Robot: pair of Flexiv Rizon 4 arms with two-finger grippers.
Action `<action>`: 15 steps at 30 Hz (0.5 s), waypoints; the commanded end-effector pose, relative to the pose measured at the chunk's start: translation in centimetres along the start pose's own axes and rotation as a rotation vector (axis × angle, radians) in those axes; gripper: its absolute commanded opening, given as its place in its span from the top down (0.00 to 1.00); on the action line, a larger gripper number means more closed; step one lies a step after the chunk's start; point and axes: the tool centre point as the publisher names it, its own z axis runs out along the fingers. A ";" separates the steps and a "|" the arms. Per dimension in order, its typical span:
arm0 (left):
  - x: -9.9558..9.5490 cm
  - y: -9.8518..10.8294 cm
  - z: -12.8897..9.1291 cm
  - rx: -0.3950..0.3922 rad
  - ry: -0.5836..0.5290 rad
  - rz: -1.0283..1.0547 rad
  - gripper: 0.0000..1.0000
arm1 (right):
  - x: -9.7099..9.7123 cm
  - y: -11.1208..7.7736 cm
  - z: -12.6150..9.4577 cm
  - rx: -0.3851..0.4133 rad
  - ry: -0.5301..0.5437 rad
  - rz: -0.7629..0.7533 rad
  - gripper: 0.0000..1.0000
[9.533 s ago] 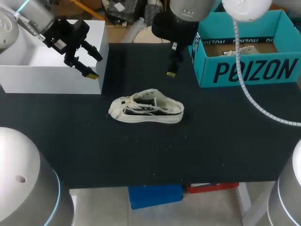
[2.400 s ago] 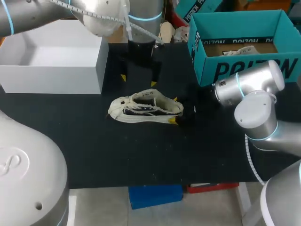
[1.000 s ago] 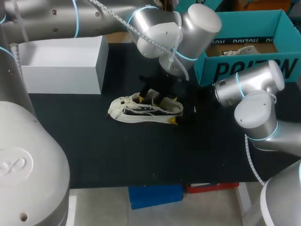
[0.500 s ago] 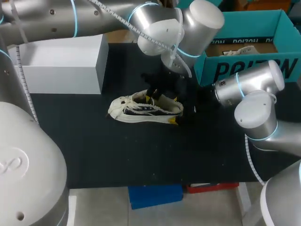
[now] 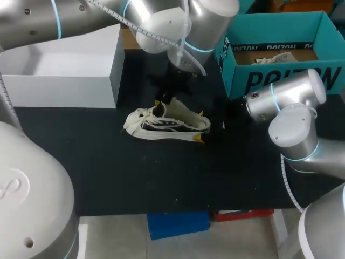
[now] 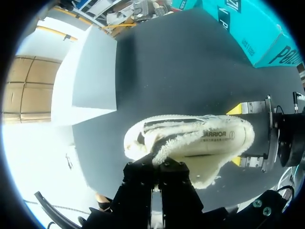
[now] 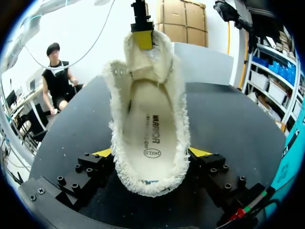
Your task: Take the shoe out of the shoebox, open the shoe tongue, remove and reinsert the insole, then place the shoe into the shoebox
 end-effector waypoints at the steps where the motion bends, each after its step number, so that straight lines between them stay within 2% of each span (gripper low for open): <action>1: -1.3 0.7 1.1 -0.018 0.018 -0.012 0.00 | 0.0 0.0 0.3 0.001 -0.001 0.001 1.00; 10: -4.8 1.0 1.9 -0.032 0.029 -0.118 0.00 | 0.0 0.0 0.3 0.001 -0.001 0.001 1.00; 15: -5.9 1.2 2.4 -0.034 0.028 -0.152 0.00 | 0.0 0.0 0.3 0.001 -0.001 0.001 1.00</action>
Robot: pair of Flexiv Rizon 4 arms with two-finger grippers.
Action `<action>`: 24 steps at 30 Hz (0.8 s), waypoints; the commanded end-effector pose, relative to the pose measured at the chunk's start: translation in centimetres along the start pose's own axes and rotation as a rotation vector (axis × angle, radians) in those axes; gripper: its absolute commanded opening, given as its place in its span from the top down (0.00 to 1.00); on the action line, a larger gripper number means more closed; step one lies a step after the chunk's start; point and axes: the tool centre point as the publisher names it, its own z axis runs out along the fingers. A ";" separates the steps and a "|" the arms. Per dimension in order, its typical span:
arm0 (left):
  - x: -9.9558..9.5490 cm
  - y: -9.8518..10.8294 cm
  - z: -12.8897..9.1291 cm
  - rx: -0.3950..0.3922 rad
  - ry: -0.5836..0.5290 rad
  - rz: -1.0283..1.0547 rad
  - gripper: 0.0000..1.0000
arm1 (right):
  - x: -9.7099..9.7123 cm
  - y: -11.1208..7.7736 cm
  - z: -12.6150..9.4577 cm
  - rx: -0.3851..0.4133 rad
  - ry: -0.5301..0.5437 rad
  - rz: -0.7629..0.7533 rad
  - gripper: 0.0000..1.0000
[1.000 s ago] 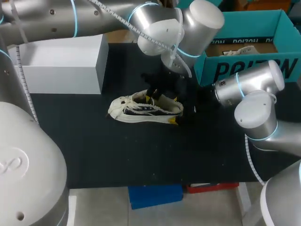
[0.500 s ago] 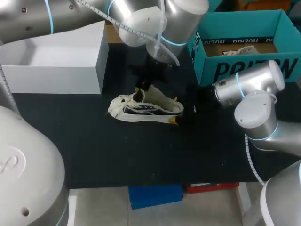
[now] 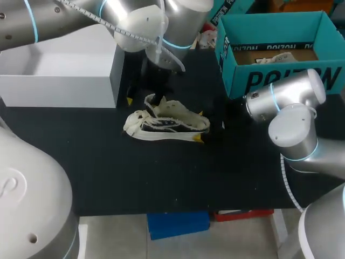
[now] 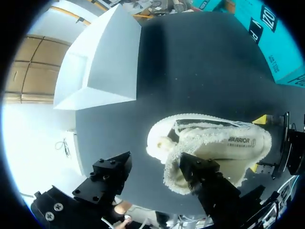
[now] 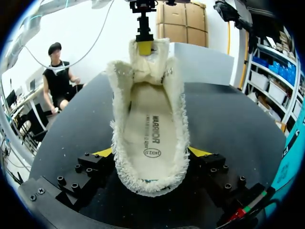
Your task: Take the shoe out of the shoebox, open the shoe tongue, remove and reinsert the insole, then place the shoe into the shoebox
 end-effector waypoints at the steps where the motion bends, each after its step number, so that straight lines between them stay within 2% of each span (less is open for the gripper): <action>1: -1.3 0.5 0.5 0.007 0.029 -0.009 0.00 | 0.0 -0.1 0.2 0.001 -0.002 0.002 1.00; 14: -3.4 0.8 2.3 -0.022 0.024 -0.090 0.00 | 0.0 -0.1 0.2 0.001 -0.002 0.002 1.00; 24: -3.2 1.0 4.5 -0.069 -0.046 -0.116 0.00 | 0.0 -0.1 0.2 0.001 -0.002 0.002 1.00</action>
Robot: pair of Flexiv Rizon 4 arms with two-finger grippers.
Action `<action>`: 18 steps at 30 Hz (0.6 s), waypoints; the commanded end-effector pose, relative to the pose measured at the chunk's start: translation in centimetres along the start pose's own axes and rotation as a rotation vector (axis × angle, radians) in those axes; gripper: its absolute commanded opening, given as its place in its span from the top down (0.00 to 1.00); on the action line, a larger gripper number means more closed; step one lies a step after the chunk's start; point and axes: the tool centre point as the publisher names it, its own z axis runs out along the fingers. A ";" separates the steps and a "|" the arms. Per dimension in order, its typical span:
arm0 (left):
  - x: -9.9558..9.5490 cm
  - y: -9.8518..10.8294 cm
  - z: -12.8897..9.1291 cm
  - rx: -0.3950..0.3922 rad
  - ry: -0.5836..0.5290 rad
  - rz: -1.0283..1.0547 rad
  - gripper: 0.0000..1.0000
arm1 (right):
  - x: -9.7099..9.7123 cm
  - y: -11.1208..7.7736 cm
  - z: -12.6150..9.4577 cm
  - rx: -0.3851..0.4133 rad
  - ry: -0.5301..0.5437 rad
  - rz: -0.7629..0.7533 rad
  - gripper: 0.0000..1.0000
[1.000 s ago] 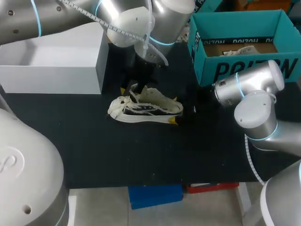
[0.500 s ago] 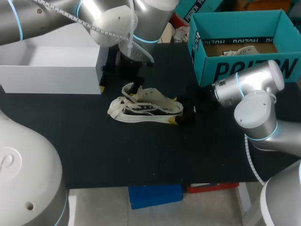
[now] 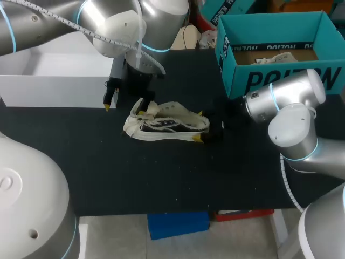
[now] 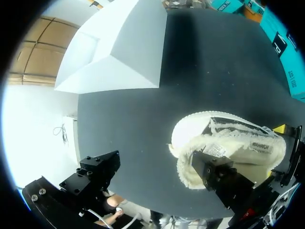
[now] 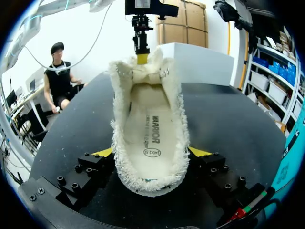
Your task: Take the shoe out of the shoebox, open the shoe tongue, remove and reinsert the insole, then place the shoe into the shoebox
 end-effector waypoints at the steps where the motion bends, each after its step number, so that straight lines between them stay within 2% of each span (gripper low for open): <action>1: 0.8 -0.3 1.1 -0.008 -0.039 -0.004 0.00 | 0.0 -0.2 0.2 0.001 -0.002 0.002 1.00; 12: 2.1 -0.3 2.2 -0.036 -0.117 0.019 0.00 | 0.0 -0.2 0.2 0.001 -0.002 0.002 1.00; 16: 2.1 -0.2 2.1 -0.042 -0.105 0.030 0.00 | 0.0 -0.2 0.2 0.001 -0.002 0.002 1.00; 18: 1.8 -0.1 1.6 -0.032 -0.064 0.051 0.00 | 0.0 -0.2 0.2 0.001 -0.002 0.002 1.00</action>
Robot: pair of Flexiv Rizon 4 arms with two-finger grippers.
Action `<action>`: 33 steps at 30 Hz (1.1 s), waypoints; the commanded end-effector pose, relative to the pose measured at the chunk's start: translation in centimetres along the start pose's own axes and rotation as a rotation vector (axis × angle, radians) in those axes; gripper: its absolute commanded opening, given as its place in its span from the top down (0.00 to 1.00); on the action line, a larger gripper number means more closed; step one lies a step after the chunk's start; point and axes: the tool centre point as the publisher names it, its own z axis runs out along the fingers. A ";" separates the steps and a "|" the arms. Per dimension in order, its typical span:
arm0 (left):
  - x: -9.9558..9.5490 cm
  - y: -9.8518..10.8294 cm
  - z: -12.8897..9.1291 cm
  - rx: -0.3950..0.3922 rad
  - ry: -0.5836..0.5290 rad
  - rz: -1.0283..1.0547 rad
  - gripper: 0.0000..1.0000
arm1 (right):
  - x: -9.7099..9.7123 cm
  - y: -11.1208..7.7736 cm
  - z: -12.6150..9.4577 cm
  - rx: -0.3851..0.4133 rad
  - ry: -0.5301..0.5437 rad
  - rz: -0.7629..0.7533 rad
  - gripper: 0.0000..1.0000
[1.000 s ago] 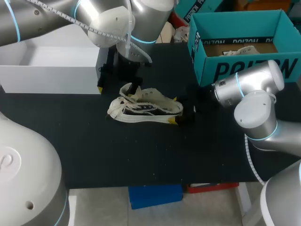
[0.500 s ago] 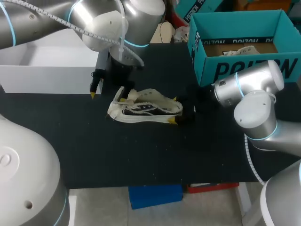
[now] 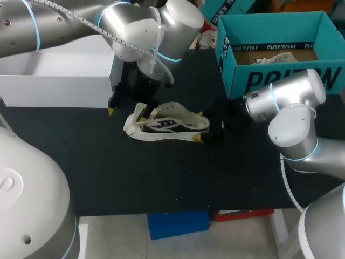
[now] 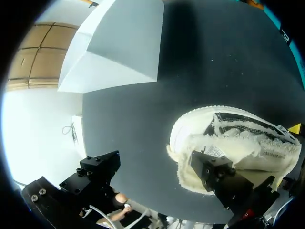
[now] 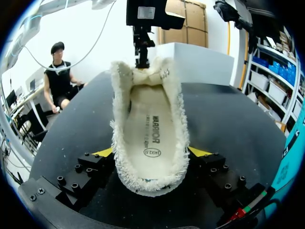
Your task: Take the shoe out of the shoebox, open the shoe tongue, remove and reinsert the insole, then place the shoe into the shoebox
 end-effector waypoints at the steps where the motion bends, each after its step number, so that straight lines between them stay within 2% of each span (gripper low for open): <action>1: -0.1 -0.1 -0.4 0.016 0.061 0.041 0.00 | 0.0 -0.1 0.2 0.001 -0.001 0.002 1.00; 3: -0.6 0.2 -1.5 0.052 0.147 0.085 0.00 | 0.0 -0.1 0.2 0.001 -0.001 0.002 1.00; 6: -1.4 0.7 -3.5 0.095 0.352 0.204 0.00 | 0.0 -0.1 0.2 0.001 -0.001 0.002 1.00; 8: -1.9 0.9 -5.1 0.124 0.516 0.343 0.00 | 0.0 -0.1 0.2 0.001 -0.001 0.002 1.00; 10: -2.0 1.2 -6.6 0.162 0.616 0.478 0.00 | 0.0 -0.1 0.2 0.001 -0.001 0.002 1.00; 11: -1.8 1.2 -7.3 0.155 0.674 0.580 0.10 | 0.0 -0.1 0.2 0.001 -0.001 0.002 1.00; 12: -1.7 1.2 -7.7 0.165 0.696 0.635 0.38 | 0.0 -0.1 0.2 0.001 -0.001 0.002 1.00; 13: -1.3 1.4 -8.6 0.184 0.747 0.769 0.74 | 0.0 -0.1 0.2 0.001 -0.001 0.002 1.00; 14: -0.9 1.5 -9.1 0.190 0.778 0.894 1.00 | 0.0 -0.1 0.2 0.001 -0.001 0.002 1.00; 16: 0.0 1.8 -10.2 0.189 0.886 1.155 1.00 | 0.0 -0.1 0.2 0.001 -0.001 0.002 1.00; 22: 3.0 2.5 -12.2 0.217 0.756 1.467 1.00 | 0.0 -0.1 0.2 0.001 -0.001 0.002 1.00; 24: 4.3 2.5 -12.5 0.222 0.696 1.555 1.00 | 0.0 -0.1 0.2 0.001 -0.001 0.002 1.00; 25: 5.4 2.6 -12.6 0.229 0.618 1.604 1.00 | 0.0 -0.1 0.2 0.001 -0.001 0.002 1.00; 33: 5.4 2.6 -12.6 0.249 0.636 1.866 1.00 | 0.0 -0.1 0.2 0.001 -0.001 0.002 1.00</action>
